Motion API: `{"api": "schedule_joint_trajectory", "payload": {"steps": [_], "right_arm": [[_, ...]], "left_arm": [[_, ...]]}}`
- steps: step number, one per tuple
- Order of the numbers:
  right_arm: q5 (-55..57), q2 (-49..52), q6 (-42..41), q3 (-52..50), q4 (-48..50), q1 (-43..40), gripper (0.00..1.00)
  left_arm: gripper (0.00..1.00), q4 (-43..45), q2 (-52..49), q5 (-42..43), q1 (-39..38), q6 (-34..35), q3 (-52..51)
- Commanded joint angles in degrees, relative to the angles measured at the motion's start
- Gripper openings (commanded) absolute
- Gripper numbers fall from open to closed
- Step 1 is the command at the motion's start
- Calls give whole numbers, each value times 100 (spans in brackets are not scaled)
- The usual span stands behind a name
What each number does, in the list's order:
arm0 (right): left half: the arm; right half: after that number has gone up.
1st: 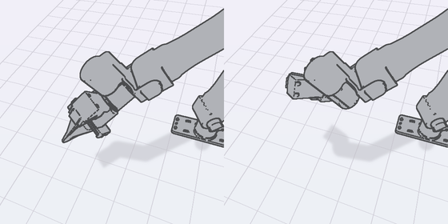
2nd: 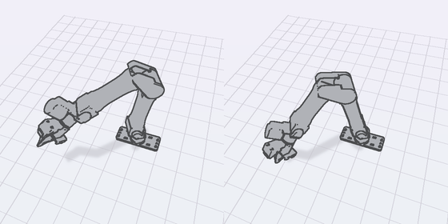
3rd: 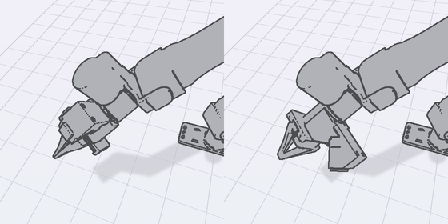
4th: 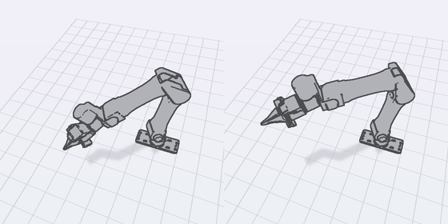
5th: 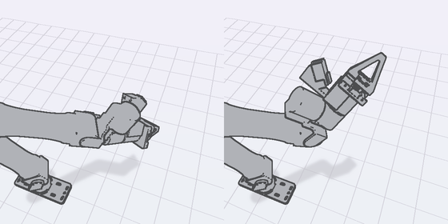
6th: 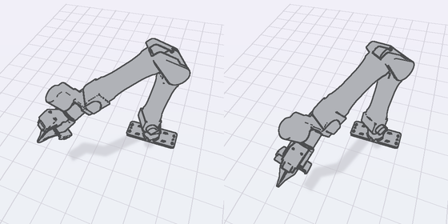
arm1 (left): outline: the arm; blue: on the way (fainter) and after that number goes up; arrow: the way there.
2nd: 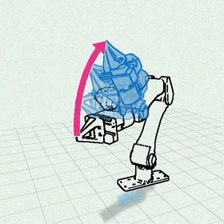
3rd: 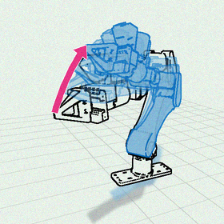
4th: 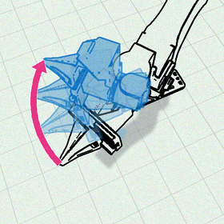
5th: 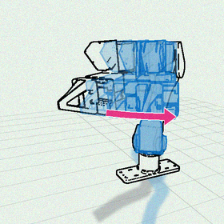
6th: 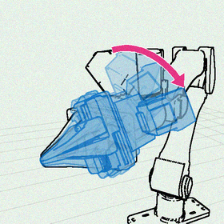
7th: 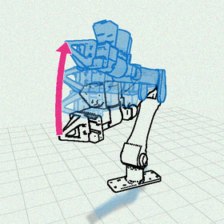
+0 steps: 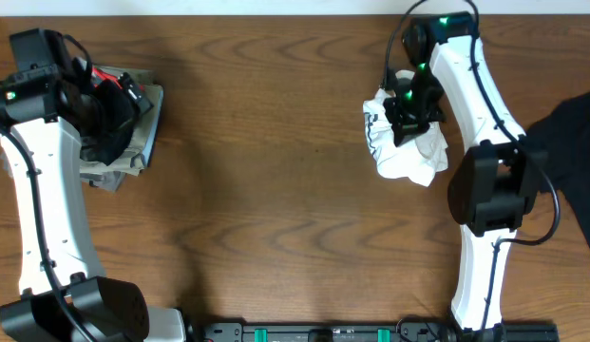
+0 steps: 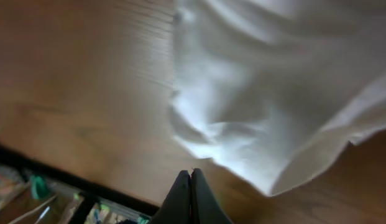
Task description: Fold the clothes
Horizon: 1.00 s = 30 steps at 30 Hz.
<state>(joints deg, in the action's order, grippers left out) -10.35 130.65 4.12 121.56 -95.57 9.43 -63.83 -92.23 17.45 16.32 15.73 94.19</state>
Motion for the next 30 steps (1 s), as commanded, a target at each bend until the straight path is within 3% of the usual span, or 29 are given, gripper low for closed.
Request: {"api": "schedule_joint_trajectory", "payload": {"steps": [1,5,8,13,22,30], "right_arm": [[365,-129,-354,-24,188,-72,1],[345,-131,-435,-24,444,-199,1],[345,-131,-435,-24,501,-297,1],[326,-131,-542,-24,833,-542,1],[-732,-131,-190,-24,992,-1117,1],[-1215,-131,92,-26,994,-1169,1]], "left_arm": [[98,-66,-138,1521,-341,-1130,-28],[99,-63,-304,1797,-1084,-1119,-33],[91,-48,-509,1794,-1746,-1121,-79],[66,254,-1086,1801,-2782,-1008,-114],[7,1606,-2153,2245,-4026,-597,-114],[6,2754,-2656,2457,-4793,-444,-114]]}}
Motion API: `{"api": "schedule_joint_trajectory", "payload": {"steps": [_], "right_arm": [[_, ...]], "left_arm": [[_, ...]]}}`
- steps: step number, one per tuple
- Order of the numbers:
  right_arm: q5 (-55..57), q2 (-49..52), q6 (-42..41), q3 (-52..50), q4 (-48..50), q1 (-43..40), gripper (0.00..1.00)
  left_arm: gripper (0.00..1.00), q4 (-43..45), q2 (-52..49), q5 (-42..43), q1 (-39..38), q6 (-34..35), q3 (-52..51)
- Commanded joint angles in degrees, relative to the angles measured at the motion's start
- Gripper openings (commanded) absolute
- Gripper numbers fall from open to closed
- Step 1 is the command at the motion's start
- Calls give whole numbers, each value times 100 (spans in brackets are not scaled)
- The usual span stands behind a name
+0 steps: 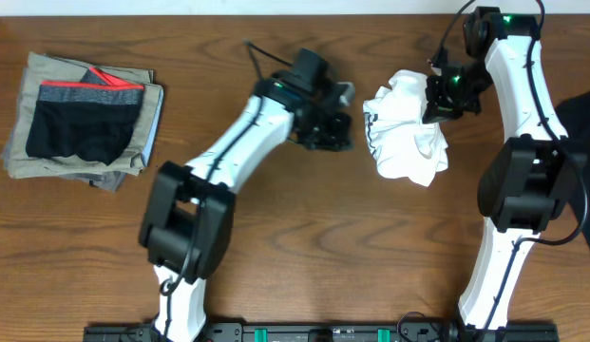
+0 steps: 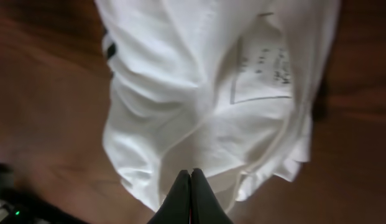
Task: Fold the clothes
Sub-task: 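Move the left gripper to the shirt and grasp its left side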
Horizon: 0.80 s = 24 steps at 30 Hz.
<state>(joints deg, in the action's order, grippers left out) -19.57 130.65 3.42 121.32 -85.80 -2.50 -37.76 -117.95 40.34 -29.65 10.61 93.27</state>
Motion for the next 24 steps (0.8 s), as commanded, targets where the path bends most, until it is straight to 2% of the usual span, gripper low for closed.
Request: {"api": "schedule_joint_trajectory", "payload": {"steps": [1,12,19,24], "right_arm": [[-293,-131,186,-2,17,26,1],[-295,-131,133,-2,151,-63,1],[-297,-131,131,-2,247,-136,1],[-299,-131,133,-2,247,-184,1]], "left_arm": [[6,245,-111,168,-271,66,-22],[6,1537,-579,179,-570,328,-22],[6,2430,-1088,973,-575,326,-22],[6,2479,-1384,977,-579,455,-22]]}}
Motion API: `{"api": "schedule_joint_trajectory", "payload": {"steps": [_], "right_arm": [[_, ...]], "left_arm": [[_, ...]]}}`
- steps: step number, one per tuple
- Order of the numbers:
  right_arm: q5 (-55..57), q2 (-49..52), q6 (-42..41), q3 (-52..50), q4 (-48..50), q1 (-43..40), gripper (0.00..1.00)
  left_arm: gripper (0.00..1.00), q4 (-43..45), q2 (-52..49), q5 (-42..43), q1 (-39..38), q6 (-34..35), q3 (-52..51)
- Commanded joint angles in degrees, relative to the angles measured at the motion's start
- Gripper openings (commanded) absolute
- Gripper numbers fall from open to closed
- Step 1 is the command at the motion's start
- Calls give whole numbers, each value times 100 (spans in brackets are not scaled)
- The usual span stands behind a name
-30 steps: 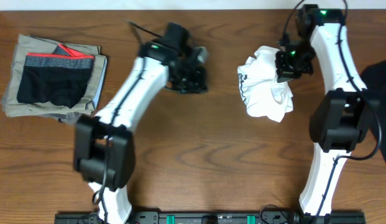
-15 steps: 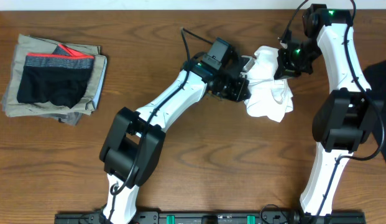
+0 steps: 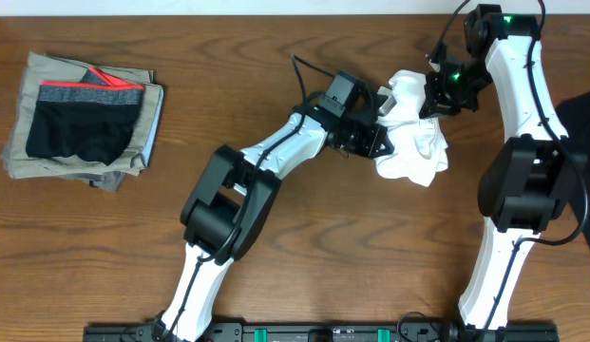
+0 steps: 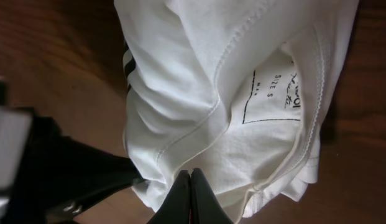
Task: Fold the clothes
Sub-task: 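Move the left gripper to the shirt and grasp its left side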
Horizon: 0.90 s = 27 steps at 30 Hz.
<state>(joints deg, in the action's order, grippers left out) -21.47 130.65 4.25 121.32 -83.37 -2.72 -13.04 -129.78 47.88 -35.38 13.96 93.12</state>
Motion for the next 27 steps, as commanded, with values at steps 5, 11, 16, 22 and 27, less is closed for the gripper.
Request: {"api": "schedule_joint_trajectory", "payload": {"steps": [5,11,16,22,27], "right_arm": [[-149,-127,50,-15,2,-136,1],[-129,-116,50,-328,203,-129,1],[-103,-116,-90,-907,739,-129,1],[-66,-116,-103,-1478,1399,-98,1],[415,-116,-442,-1703,1797,-44,1]], "left_arm": [[6,-42,-470,52,-7,125,-7],[6,-472,-503,-758,48,144,-7],[6,-931,-503,-1307,208,293,-7],[6,-1272,-503,-1757,501,549,-7],[6,-1528,-503,-1755,780,675,-7]]}}
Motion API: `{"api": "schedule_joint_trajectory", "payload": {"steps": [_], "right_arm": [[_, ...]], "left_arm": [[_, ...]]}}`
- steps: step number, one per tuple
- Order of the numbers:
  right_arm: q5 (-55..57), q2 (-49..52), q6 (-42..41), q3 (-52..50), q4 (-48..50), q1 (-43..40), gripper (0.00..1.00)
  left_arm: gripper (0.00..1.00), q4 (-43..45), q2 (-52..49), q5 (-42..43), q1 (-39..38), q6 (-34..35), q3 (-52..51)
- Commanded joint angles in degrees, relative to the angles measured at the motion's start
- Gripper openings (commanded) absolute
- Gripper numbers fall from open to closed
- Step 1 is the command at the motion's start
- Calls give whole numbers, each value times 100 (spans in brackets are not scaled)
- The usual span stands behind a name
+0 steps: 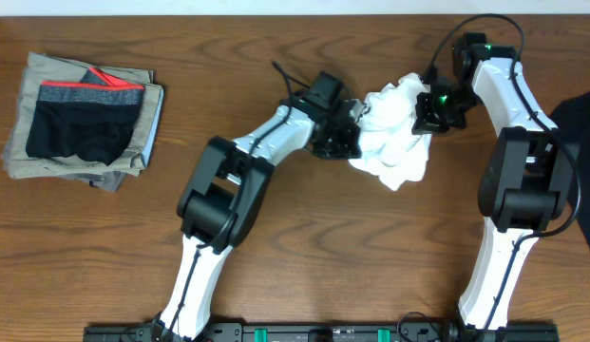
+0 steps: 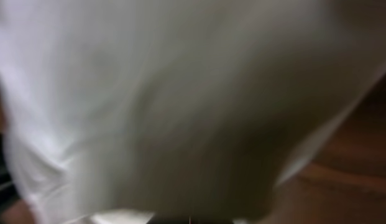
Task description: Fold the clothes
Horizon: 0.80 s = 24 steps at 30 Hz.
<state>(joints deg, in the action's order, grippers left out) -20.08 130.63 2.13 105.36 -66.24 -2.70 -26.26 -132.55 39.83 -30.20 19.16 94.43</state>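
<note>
A crumpled white shirt [image 1: 394, 152] lies on the wooden table right of centre. My left gripper [image 1: 350, 133] is at its left edge, its dark fingers seemingly pinched on the cloth there. At the shirt's upper right my right gripper [image 1: 429, 112] presses against the fabric. In the right wrist view the blurred white shirt [image 2: 180, 93] fills almost the whole frame. Only a sliver of the right gripper [image 2: 189, 219] shows at the bottom edge, fingers together.
A stack of folded clothes [image 1: 85, 119] with a black and red garment on top sits at the far left. A black garment [image 1: 581, 119] lies at the right table edge. A black rail [image 1: 323, 332] runs along the front edge.
The left gripper has moved a little left and the shirt has shifted left with it. The right gripper has come down and left, close onto the cloth, which now covers its camera view.
First the left gripper was at the folded stack on the far left while the right gripper, shut, was over the white shirt. Then the left arm reached across, nearing the shirt, then touching its left edge. Now both grippers are on the shirt, which has shifted left.
</note>
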Motion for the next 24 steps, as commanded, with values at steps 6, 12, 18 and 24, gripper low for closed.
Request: {"api": "schedule_joint_trajectory", "payload": {"steps": [6,12,18,24], "right_arm": [[1014,-114,-590,-275,389,-24,1],[1062,-125,-597,-168,297,-22,1],[1069,-144,-638,249,-129,-24,1],[691,-208,-636,1150,-1032,81,1]], "left_arm": [[6,-461,-221,-1060,503,284,-136],[6,-612,-31,-1161,603,210,-136],[6,-804,459,-1856,586,7,-136],[6,-870,638,-1851,586,-155,-136]]}}
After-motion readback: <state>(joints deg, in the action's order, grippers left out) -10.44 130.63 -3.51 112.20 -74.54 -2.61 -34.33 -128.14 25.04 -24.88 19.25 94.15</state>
